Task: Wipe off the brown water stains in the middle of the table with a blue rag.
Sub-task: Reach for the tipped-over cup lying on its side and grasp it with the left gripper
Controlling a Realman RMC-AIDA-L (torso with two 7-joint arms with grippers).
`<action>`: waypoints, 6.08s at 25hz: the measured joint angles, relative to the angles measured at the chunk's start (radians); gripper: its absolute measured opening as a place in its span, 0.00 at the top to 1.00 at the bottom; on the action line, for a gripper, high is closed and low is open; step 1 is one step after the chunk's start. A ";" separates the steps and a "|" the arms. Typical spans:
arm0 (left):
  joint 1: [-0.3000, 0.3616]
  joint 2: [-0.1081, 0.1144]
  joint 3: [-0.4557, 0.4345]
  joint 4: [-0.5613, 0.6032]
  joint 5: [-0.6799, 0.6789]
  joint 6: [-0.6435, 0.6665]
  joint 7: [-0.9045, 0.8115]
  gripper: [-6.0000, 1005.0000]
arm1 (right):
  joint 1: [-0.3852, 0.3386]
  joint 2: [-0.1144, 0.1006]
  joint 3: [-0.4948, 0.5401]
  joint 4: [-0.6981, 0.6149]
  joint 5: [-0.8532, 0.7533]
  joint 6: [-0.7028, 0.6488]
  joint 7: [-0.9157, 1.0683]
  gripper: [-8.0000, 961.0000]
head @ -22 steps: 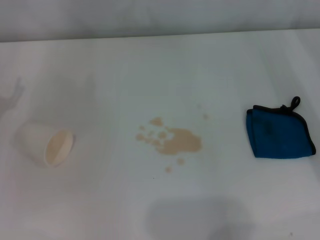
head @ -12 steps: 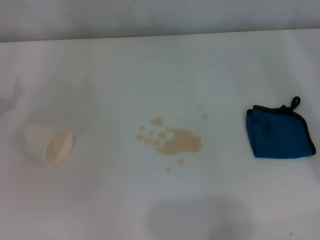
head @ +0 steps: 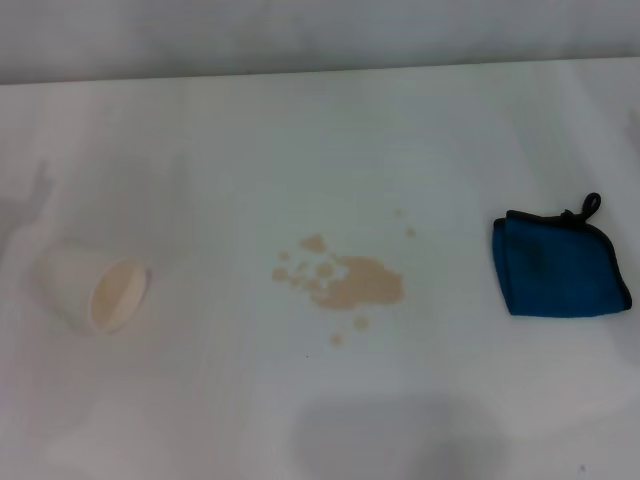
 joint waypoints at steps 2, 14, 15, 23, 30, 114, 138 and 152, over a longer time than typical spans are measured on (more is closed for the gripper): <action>0.003 0.003 0.025 0.007 0.001 0.002 -0.039 0.13 | 0.001 -0.001 0.000 0.000 0.001 -0.011 -0.002 0.12; 0.098 0.006 0.037 0.133 0.192 0.005 -0.101 0.13 | 0.003 -0.004 -0.011 -0.007 -0.002 -0.009 -0.004 0.12; 0.125 0.008 0.035 0.181 0.239 0.015 -0.136 0.13 | 0.006 -0.005 -0.011 -0.007 -0.002 -0.014 -0.004 0.12; 0.247 0.061 -0.043 0.496 0.544 0.058 -0.517 0.13 | 0.014 -0.001 -0.011 -0.004 -0.002 -0.026 -0.003 0.12; 0.277 0.141 -0.164 0.765 0.904 0.011 -0.903 0.13 | -0.006 0.000 -0.017 0.002 -0.002 -0.029 0.007 0.12; 0.124 0.010 -0.147 1.234 2.008 -0.239 -1.239 0.15 | -0.025 -0.002 -0.021 0.044 -0.002 0.019 0.000 0.12; 0.042 0.004 -0.251 1.177 1.984 -0.224 -1.771 0.16 | -0.033 0.000 -0.016 0.068 0.004 -0.065 -0.002 0.12; 0.000 0.026 -0.402 1.137 1.930 -0.268 -2.531 0.16 | -0.061 -0.013 -0.014 -0.132 0.008 -0.168 0.222 0.12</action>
